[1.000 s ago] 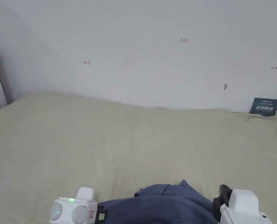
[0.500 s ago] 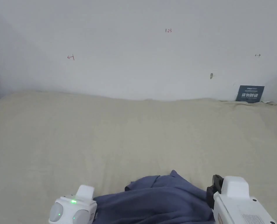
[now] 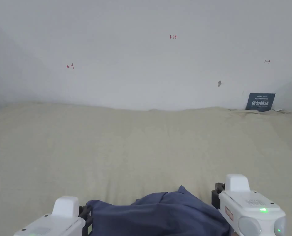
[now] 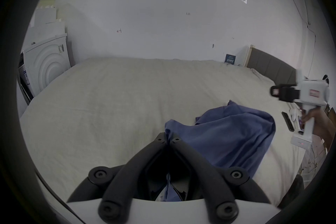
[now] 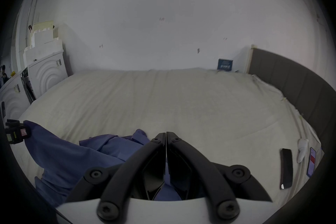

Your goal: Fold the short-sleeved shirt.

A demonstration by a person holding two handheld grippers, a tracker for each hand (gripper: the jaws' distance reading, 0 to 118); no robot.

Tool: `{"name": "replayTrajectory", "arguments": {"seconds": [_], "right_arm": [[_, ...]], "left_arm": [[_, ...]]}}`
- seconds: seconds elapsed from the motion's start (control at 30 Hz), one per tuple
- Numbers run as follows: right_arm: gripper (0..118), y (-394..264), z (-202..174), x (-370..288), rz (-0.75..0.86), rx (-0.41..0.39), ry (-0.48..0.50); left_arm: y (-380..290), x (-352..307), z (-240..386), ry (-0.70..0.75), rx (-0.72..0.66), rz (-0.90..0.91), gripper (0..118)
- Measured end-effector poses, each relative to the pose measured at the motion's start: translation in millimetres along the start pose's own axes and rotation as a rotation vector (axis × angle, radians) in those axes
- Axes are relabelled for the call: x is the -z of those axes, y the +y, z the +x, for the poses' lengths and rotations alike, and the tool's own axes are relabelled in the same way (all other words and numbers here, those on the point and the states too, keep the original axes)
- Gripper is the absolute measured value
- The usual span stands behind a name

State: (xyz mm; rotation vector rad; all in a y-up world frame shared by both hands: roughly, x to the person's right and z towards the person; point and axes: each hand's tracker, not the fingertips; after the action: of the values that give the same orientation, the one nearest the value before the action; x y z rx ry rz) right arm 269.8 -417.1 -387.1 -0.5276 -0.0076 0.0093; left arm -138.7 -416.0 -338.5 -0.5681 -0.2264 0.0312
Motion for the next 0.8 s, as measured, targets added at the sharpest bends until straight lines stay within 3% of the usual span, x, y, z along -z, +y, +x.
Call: {"name": "replayTrajectory", "arguments": {"seconds": [0.07, 0.17, 0.2, 0.47, 0.5, 0.53, 0.57, 0.8], "right_arm": [[12, 7.1, 3.7, 21.7, -0.084, 0.016, 0.036], [64, 12.7, 4.8, 54.1, -0.208, 0.004, 0.059], [69, 12.6, 4.6, 64.0, -0.234, -0.002, 0.061], [66, -19.9, -4.1, 117.7, -0.483, -0.009, 0.121], [58, -23.2, -4.8, 117.8, -0.480, -0.009, 0.120], [42, -25.5, -4.5, 115.4, -0.475, -0.004, 0.127], [8, -25.4, -3.9, 111.7, -0.458, 0.009, 0.144], [8, -16.9, -3.9, 74.9, -0.299, 0.004, 0.131]], "left_arm": [[-3.0, -7.8, 1.2, -0.005, -0.010, 0.012, 0], [-11.8, -11.0, -2.5, -0.003, -0.029, 0.019, 0], [-13.3, -13.4, -2.3, -0.006, -0.031, 0.015, 0], [-25.5, -23.9, 8.1, -0.005, -0.042, -0.004, 0], [-27.2, -23.8, 8.1, -0.006, -0.043, -0.006, 0], [-28.2, -23.6, 7.8, -0.007, -0.044, -0.006, 0], [-28.8, -23.2, 7.6, -0.006, -0.046, -0.007, 0], [-23.6, -21.4, 3.6, 0.005, -0.062, -0.001, 0]]}}
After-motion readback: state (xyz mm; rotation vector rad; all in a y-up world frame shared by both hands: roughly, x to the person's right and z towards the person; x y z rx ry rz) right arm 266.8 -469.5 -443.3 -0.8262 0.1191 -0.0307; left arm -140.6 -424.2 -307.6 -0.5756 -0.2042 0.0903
